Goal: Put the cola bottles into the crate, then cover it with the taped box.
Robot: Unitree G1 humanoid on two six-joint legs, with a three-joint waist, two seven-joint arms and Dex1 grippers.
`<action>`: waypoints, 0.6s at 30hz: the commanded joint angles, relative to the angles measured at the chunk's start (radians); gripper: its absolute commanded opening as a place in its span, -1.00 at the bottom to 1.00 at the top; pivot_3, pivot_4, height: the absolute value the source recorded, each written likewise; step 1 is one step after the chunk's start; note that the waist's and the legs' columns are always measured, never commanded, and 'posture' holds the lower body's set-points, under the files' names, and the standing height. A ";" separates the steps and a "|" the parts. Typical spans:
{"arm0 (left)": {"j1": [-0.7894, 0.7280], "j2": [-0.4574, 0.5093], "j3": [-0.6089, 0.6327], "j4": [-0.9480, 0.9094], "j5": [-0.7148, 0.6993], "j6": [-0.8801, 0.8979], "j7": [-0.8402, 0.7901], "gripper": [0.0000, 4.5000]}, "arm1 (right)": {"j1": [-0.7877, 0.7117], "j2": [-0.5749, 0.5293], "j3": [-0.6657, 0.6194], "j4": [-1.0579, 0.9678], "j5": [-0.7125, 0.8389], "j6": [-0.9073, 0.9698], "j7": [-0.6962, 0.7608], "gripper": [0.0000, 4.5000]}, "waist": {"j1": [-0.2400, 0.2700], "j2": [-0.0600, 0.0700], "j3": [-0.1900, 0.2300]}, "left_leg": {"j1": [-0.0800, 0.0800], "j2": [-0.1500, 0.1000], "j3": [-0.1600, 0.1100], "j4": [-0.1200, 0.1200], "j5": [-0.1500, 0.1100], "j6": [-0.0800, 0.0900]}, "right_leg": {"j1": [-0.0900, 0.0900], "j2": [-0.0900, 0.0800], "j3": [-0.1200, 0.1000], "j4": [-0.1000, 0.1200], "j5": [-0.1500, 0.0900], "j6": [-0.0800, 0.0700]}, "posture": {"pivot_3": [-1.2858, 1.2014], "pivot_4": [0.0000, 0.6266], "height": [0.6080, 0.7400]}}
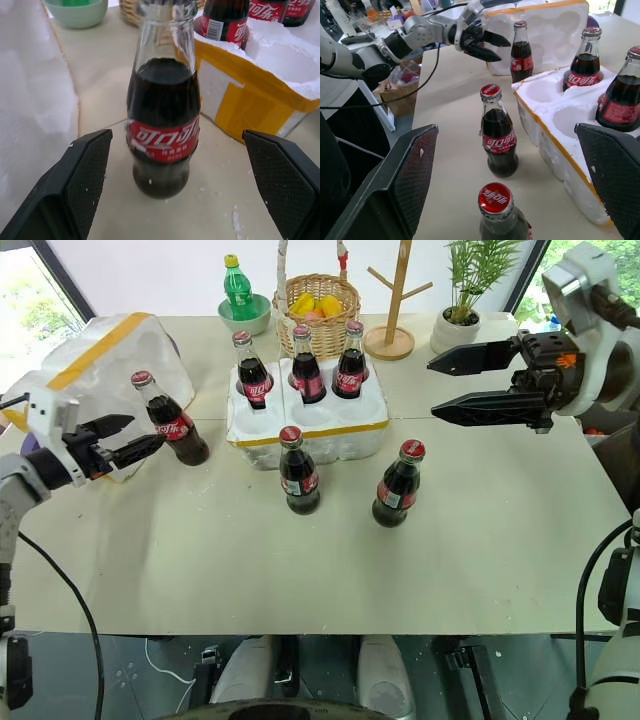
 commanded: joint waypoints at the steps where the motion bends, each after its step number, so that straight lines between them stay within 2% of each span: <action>1: -0.083 -0.022 -0.043 0.093 0.060 -0.069 0.005 0.94 | -0.020 0.002 -0.055 -0.061 0.061 0.029 -0.031 1.00 | 0.000 0.000 0.000 | 0.000 0.000 0.000 0.000 0.000 0.000 | 0.000 0.000 0.000 0.000 0.000 0.000 | 0.03 -0.52 1.00; 10: -0.228 -0.094 -0.134 0.360 0.182 -0.187 -0.001 0.94 | -0.017 0.036 -0.071 -0.093 0.112 0.057 -0.115 1.00 | 0.000 0.000 0.000 | 0.000 0.000 0.001 0.000 0.000 0.000 | 0.000 0.001 0.000 0.001 0.000 0.000 | 0.03 -0.52 1.00; 13: -0.238 -0.105 -0.128 0.376 0.184 -0.196 -0.013 0.59 | -0.008 0.043 -0.074 -0.096 0.116 0.057 -0.140 1.00 | 0.000 0.000 0.000 | 0.000 0.000 0.001 0.001 0.000 0.000 | 0.000 0.001 0.000 0.000 0.000 0.000 | 0.03 -0.52 1.00; 14: -0.229 -0.102 -0.125 0.362 0.181 -0.192 -0.022 0.35 | -0.002 0.043 -0.075 -0.100 0.117 0.056 -0.146 1.00 | 0.000 -0.001 0.000 | 0.000 0.000 0.001 0.001 0.000 0.000 | 0.000 0.001 0.000 0.000 0.000 0.000 | 0.03 -0.52 1.00; 15: -0.219 -0.096 -0.121 0.345 0.177 -0.188 -0.031 0.22 | 0.005 0.042 -0.077 -0.103 0.119 0.055 -0.150 1.00 | 0.000 0.000 0.000 | 0.000 0.000 0.001 0.001 0.000 0.000 | 0.000 0.001 0.000 0.001 0.000 0.000 | 0.03 -0.52 1.00; 18: -0.174 -0.059 -0.096 0.256 0.142 -0.150 -0.080 0.23 | 0.027 0.034 -0.077 -0.111 0.115 0.047 -0.156 1.00 | -0.002 -0.001 0.000 | 0.000 0.000 0.001 0.000 0.000 0.000 | 0.000 0.001 0.000 0.000 0.000 0.000 | 0.03 -0.52 1.00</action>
